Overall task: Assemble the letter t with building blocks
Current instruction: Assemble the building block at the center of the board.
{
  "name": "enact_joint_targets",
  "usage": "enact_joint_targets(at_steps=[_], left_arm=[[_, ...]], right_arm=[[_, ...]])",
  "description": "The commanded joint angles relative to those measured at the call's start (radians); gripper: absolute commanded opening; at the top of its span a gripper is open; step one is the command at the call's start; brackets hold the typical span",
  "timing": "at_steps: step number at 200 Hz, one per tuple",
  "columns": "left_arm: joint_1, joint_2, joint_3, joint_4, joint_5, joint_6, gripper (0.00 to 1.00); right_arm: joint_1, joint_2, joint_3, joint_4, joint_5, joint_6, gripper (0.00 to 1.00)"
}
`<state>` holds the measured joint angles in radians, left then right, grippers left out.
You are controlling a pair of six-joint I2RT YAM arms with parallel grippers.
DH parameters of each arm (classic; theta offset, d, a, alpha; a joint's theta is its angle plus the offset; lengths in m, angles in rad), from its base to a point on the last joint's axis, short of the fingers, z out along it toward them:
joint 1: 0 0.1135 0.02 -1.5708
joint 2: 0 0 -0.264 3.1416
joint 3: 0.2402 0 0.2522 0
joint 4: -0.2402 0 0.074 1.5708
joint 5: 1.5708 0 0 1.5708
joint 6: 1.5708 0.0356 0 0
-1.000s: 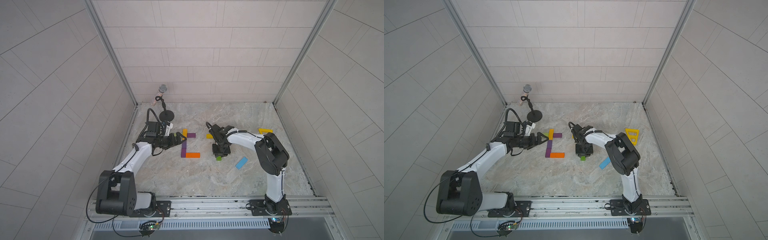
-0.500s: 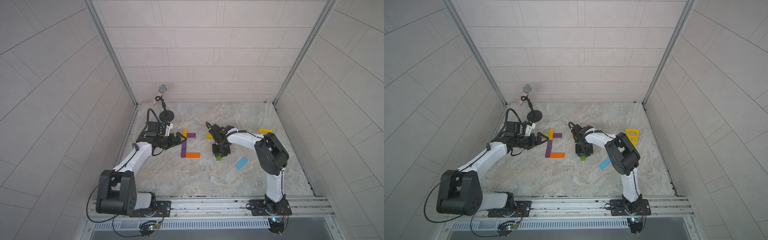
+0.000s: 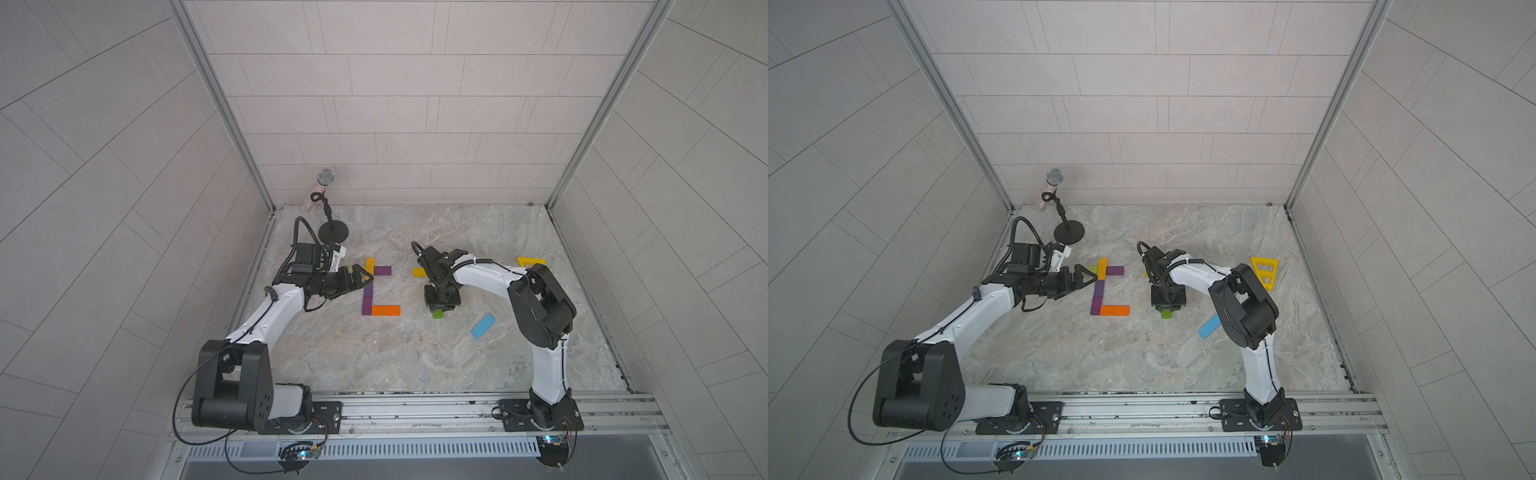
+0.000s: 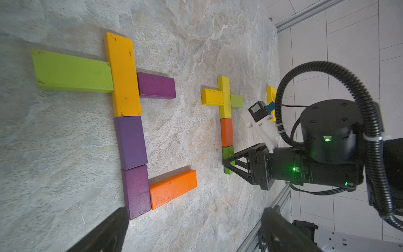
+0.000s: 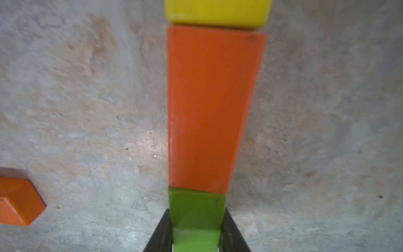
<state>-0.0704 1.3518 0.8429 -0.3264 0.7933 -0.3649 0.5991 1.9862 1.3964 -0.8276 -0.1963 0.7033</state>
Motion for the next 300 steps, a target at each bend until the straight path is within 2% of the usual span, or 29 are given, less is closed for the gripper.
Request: enact_joint_targets(at_steps=[1, 40, 110, 162, 212, 300], left_arm=[[0.003, 0.006, 0.017, 0.006, 0.008, 0.019, 1.00], [0.004, 0.006, 0.015, 0.006, 0.009, 0.019, 1.00], [0.003, 0.006, 0.012, 0.009, 0.009, 0.019, 1.00], [0.004, 0.007, 0.013, 0.010, 0.011, 0.019, 1.00], [0.004, 0.007, 0.014, 0.012, 0.014, 0.015, 1.00], [0.003, 0.013, 0.017, 0.015, 0.016, 0.014, 1.00]], right_arm=[[-0.004, 0.017, 0.017, -0.026, 0.031, 0.002, 0.19], [-0.004, 0.023, 0.021, -0.028, 0.022, -0.001, 0.22], [-0.003, 0.024, 0.019, -0.031, 0.029, 0.002, 0.40], [-0.003, 0.024, 0.019, -0.030, 0.032, 0.002, 0.42], [-0.004, 0.026, 0.018, -0.029, 0.040, 0.002, 0.37], [-0.008, 0.031, 0.024, -0.028, 0.038, -0.001, 0.40]])
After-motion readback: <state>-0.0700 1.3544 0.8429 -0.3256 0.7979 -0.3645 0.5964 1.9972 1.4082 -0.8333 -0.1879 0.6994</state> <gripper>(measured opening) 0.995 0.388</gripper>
